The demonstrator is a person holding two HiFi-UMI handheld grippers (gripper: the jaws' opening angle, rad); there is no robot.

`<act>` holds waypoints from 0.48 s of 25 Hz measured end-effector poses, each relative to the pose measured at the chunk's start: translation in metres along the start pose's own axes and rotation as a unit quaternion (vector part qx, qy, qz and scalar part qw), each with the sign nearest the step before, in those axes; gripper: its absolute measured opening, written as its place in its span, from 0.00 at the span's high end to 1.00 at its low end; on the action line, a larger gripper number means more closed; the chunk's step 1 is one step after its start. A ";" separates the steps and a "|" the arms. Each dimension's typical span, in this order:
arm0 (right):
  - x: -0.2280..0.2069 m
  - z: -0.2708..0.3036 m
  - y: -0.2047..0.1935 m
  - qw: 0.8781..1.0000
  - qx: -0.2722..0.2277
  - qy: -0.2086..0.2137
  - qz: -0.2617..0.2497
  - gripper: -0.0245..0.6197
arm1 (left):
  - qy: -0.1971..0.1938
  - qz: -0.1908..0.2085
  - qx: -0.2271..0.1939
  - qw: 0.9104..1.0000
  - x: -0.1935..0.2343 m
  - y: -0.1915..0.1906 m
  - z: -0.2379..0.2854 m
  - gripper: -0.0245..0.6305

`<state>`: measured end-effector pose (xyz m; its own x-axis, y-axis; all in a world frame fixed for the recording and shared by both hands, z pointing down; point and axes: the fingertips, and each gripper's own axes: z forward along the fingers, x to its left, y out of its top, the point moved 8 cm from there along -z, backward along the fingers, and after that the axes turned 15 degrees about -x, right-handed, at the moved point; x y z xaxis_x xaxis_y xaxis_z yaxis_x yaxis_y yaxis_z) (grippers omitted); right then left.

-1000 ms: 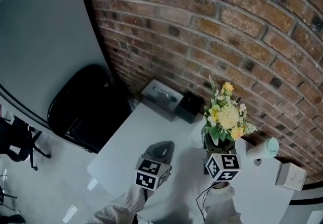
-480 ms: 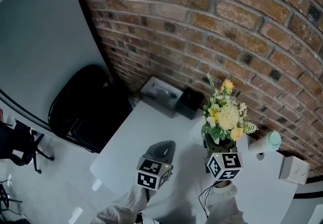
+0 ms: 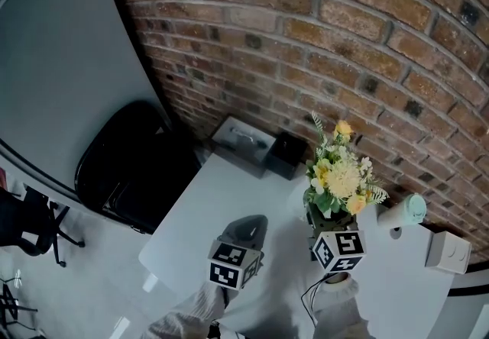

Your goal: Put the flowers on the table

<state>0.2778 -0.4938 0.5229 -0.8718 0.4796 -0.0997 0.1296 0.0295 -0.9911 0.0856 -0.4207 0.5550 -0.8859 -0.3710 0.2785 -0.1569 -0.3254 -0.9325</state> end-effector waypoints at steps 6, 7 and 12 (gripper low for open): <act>0.001 -0.001 -0.001 1.000 0.003 -0.014 -0.004 0.58 | 0.002 0.003 0.005 1.000 -0.001 -0.001 -0.006 0.95; 0.002 -0.002 0.000 1.000 0.004 -0.018 -0.008 0.58 | 0.003 0.002 0.006 1.000 -0.001 -0.001 -0.007 0.95; 0.004 -0.008 -0.002 1.000 0.009 -0.029 -0.007 0.58 | 0.003 0.001 0.011 1.000 -0.002 -0.003 -0.012 0.95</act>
<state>0.2779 -0.4854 0.5253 -0.8995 0.4273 -0.0909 0.1100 0.0201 -0.9937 0.0829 -0.4082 0.5544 -0.8885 -0.3667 0.2759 -0.1462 -0.3435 -0.9277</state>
